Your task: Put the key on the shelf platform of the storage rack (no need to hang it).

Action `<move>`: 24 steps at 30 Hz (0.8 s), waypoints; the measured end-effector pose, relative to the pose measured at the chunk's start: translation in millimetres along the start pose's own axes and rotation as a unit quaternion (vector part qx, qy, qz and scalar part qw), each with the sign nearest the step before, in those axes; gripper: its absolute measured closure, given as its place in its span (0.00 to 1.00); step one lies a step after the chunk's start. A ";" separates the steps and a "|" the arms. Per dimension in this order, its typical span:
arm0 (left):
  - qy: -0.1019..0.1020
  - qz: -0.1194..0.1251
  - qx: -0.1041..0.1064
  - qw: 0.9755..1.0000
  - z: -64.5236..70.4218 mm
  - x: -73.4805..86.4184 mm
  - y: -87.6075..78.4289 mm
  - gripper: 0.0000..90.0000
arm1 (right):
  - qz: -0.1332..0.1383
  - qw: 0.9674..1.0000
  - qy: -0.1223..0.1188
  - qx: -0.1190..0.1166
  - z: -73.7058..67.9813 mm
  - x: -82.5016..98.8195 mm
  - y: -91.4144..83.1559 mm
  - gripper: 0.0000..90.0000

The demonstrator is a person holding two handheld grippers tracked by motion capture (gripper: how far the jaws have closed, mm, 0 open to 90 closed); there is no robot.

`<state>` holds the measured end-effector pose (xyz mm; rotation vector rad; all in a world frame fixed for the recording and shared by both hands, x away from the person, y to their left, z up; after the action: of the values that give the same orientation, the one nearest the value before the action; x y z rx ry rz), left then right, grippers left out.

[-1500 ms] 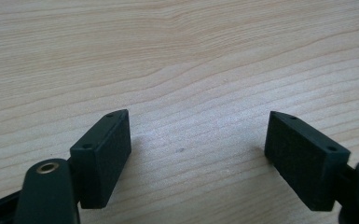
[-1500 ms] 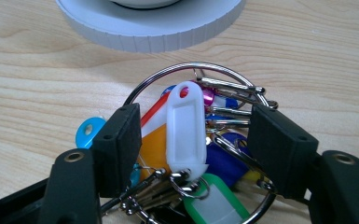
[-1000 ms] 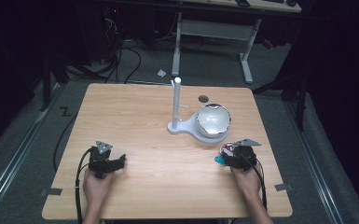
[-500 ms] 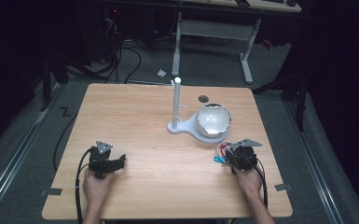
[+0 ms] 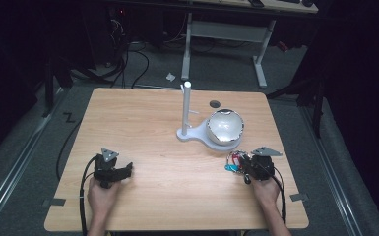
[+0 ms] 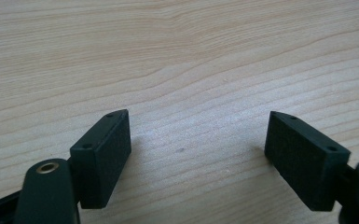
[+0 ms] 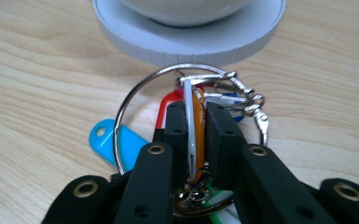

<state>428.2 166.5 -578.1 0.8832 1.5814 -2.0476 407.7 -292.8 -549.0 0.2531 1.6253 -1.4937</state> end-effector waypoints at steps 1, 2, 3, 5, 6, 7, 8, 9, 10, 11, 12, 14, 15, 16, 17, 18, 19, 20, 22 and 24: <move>0.000 0.000 0.000 1.000 0.0 0.0 0.0 0.26 | 0.002 1.000 -0.004 0.000 1.0 -0.8 -1.9 0.90; 0.000 0.000 0.000 1.000 0.0 0.0 0.0 0.26 | 0.005 1.000 -0.003 0.000 1.2 -1.4 -3.3 0.90; 0.000 0.000 0.000 1.000 0.0 0.0 0.0 0.26 | 0.005 1.000 -0.003 0.000 1.2 -1.4 -3.3 0.90; 0.000 0.000 0.000 1.000 0.0 0.0 0.0 0.26 | 0.009 1.000 -0.004 -0.001 3.6 -2.0 -8.6 0.90; 0.000 0.000 0.000 1.000 0.0 0.0 0.0 0.26 | 0.009 1.000 -0.001 -0.001 4.1 -2.1 -10.6 0.90; 0.000 0.000 0.000 1.000 0.0 0.0 -0.1 0.26 | 0.012 1.000 -0.001 -0.001 5.0 -2.7 -12.5 0.90; 0.000 0.000 0.000 1.000 0.0 0.0 0.0 0.26 | 0.014 1.000 -0.002 -0.001 5.8 -3.3 -14.6 0.90; 0.000 0.000 0.000 1.000 0.0 0.0 0.0 0.26 | 0.015 1.000 -0.003 0.000 6.5 -4.1 -16.9 0.90; 0.000 0.000 0.000 1.000 0.0 0.0 0.0 0.26 | 0.017 1.000 -0.005 0.001 7.0 -5.3 -19.2 0.90; 0.000 0.000 0.000 1.000 0.0 0.0 0.0 0.26 | 0.018 1.000 -0.005 0.001 7.3 -6.8 -21.6 0.90; 0.000 0.000 0.000 1.000 0.0 0.0 0.0 0.26 | 0.021 1.000 -0.006 0.002 7.5 -8.5 -23.8 0.90; 0.000 0.000 0.000 1.000 0.0 0.0 0.0 0.26 | 0.024 1.000 -0.015 0.002 7.9 -11.7 -27.1 0.90; 0.000 0.000 0.000 1.000 0.0 0.0 0.0 0.26 | 0.026 1.000 -0.016 0.002 7.7 -13.8 -29.4 0.90; 0.000 0.000 0.000 1.000 0.0 0.0 0.0 0.26 | 0.026 0.999 -0.017 0.002 7.8 -14.9 -30.5 0.90; 0.000 0.000 0.000 1.000 0.0 0.0 0.0 0.26 | 0.028 0.999 -0.019 0.001 7.9 -16.5 -32.2 0.90; 0.000 0.000 0.000 1.000 0.0 0.0 0.0 0.26 | 0.029 0.999 -0.019 0.000 7.9 -17.9 -33.5 0.90; 0.000 0.000 0.000 1.000 0.0 0.0 0.0 0.26 | 0.031 0.999 -0.019 -0.001 8.0 -19.2 -35.0 0.90; 0.000 0.000 0.000 1.000 0.0 0.0 0.0 0.26 | 0.034 0.999 -0.020 -0.002 8.1 -20.8 -36.6 0.90; 0.000 0.000 0.000 1.000 0.0 0.0 0.0 0.26 | 0.037 0.999 -0.020 -0.003 7.5 -23.6 -39.8 0.90; 0.000 0.000 0.000 1.000 0.0 0.0 0.0 0.26 | 0.039 0.999 -0.022 -0.004 7.5 -25.1 -41.2 0.90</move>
<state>428.1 166.5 -578.1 0.8838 1.5822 -2.0480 398.3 -299.8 -501.6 0.2748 1.5687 -1.4246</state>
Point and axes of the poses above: each handheld gripper's, and its own axes: y roughly forward along the jaws, x roughly out of its underside, z roughly to its right, the point moved 7 cm from there along y, roughly forward along the jaws, and after that the axes turned 10 degrees about -y, right-handed, at the moved point
